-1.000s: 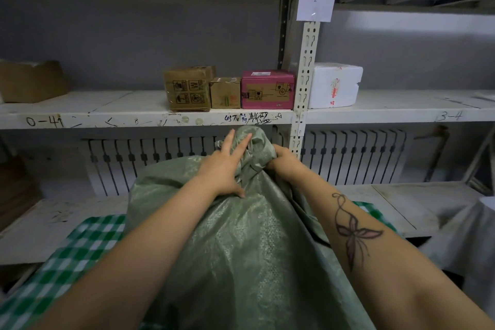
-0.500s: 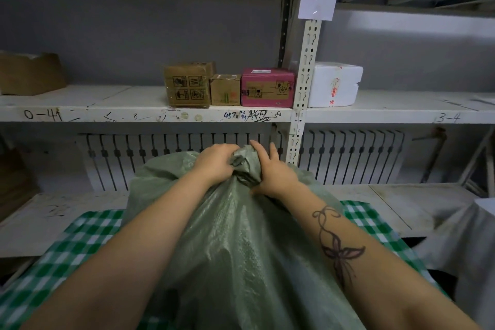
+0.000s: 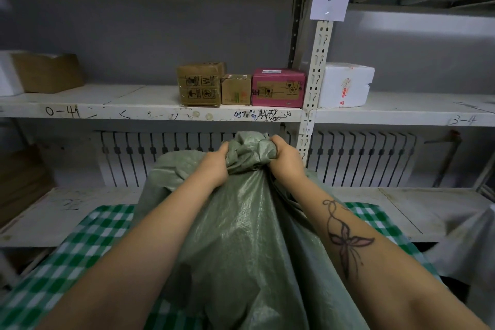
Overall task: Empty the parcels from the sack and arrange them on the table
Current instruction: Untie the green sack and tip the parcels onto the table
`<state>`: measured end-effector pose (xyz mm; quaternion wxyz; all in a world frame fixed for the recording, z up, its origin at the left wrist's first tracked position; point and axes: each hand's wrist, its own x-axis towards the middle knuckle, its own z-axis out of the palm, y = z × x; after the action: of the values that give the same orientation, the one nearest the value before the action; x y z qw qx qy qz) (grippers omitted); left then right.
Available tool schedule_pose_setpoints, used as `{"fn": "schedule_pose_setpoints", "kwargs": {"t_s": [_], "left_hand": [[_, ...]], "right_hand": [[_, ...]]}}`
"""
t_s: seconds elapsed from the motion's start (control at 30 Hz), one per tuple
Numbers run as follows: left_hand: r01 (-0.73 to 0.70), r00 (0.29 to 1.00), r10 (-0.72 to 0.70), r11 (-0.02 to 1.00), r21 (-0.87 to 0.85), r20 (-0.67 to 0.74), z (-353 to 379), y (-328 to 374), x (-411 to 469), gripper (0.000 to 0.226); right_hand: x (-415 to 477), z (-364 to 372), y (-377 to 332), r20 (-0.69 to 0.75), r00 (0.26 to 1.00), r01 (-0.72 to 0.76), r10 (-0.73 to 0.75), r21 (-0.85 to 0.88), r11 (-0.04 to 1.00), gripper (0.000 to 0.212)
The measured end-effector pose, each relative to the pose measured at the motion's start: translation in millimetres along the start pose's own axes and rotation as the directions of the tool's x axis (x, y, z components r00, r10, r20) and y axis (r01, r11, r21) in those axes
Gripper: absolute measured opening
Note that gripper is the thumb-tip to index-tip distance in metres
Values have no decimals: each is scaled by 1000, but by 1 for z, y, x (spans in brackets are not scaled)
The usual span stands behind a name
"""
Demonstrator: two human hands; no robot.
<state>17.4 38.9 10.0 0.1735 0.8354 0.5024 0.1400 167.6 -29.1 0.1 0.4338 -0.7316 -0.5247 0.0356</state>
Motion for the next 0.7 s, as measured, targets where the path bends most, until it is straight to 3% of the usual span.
{"fn": "schedule_pose_setpoints", "kwargs": {"t_s": [0.1, 0.27, 0.33, 0.47, 0.57, 0.7], "left_hand": [[-71, 978, 38, 985, -157, -204, -4, 9, -4, 55], [-170, 925, 63, 951, -259, -375, -22, 29, -5, 64], [-202, 908, 78, 942, -268, -411, -22, 29, -4, 62], [-339, 811, 98, 882, -328, -576, -32, 36, 6, 52], [-347, 824, 126, 883, -316, -552, -29, 36, 12, 51], [-209, 938, 140, 958, -196, -316, -17, 27, 20, 53]], "right_hand": [[3, -3, -5, -49, 999, 5, 1, 126, 992, 25], [12, -13, -10, -163, 986, 61, -22, 240, 969, 41], [14, -12, -6, -176, 984, 65, -21, 250, 966, 42], [19, -17, -11, -260, 964, 117, -46, 261, 958, 36], [21, -17, -10, -286, 957, 123, -50, 243, 962, 33], [15, -12, 6, -114, 993, 14, 8, 190, 982, 29]]}}
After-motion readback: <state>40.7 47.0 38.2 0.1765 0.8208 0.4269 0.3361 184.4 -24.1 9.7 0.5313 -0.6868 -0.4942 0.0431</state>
